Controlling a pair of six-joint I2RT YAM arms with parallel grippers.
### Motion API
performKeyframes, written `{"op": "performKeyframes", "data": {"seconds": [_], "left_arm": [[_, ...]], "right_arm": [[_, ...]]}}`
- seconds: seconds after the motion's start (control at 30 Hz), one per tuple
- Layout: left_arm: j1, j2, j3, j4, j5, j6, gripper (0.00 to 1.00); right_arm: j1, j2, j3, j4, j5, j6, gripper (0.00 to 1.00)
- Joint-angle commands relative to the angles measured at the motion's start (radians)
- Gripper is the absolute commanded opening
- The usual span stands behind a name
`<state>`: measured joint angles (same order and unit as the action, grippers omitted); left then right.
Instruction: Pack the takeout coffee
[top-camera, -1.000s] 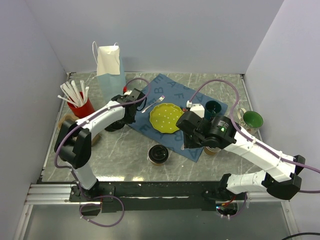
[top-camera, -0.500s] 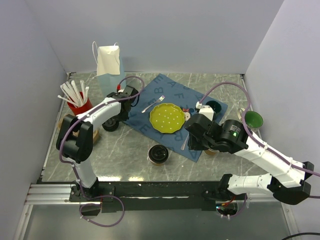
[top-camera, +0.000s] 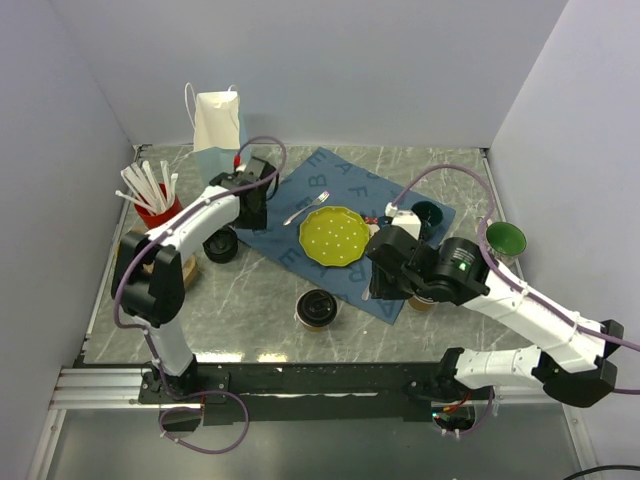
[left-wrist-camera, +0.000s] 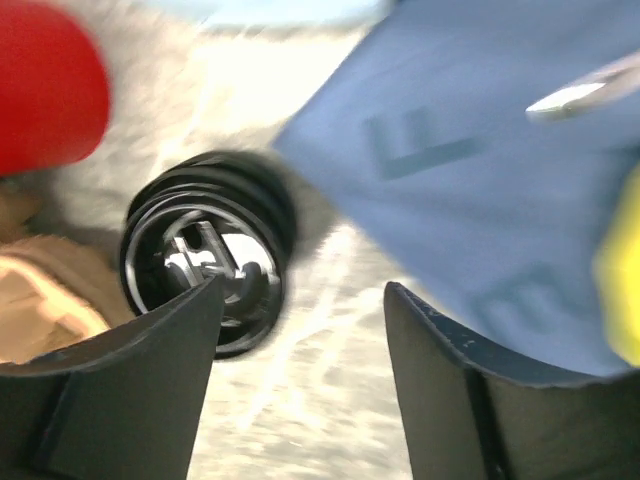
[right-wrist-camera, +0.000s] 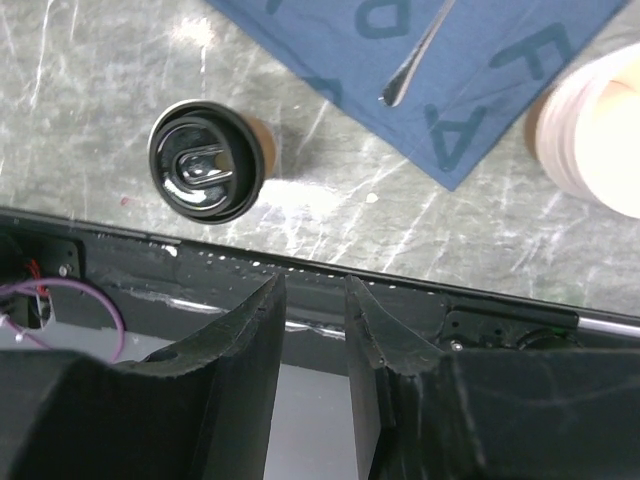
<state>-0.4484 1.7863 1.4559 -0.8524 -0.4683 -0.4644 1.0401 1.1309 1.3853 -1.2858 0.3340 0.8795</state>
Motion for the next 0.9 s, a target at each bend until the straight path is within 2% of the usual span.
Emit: {"op": "performKeyframes", "data": {"seconds": [0.0,0.1,0.3,0.4,0.53,0.87], "left_arm": [[-0.007,-0.172,0.086,0.009,0.193,-0.029,0.72],[-0.016,-0.263,0.038,0.054,0.390,-0.040,0.73],[-0.049,-0.467,-0.216,0.217,0.773,-0.123,0.73],[-0.061,-0.543,-0.357,0.295,0.873,-0.193,0.71],[-0.078,-0.576,-0.488,0.334,0.901,-0.226,0.69],[-0.085,-0.607,-0.586,0.343,0.890,-0.263,0.72]], "right_arm": [[-0.003,0.044,-0.014,0.126,-0.076,-0.056,0.39],[-0.006,0.076,-0.043,0.223,-0.160,-0.103,0.41],[-0.035,0.142,-0.107,0.342,-0.250,-0.129,0.43],[-0.052,0.185,-0.123,0.376,-0.271,-0.158,0.42],[-0.058,0.288,-0.086,0.355,-0.263,-0.181,0.41],[-0.060,0.444,0.000,0.296,-0.201,-0.226,0.39]]}}
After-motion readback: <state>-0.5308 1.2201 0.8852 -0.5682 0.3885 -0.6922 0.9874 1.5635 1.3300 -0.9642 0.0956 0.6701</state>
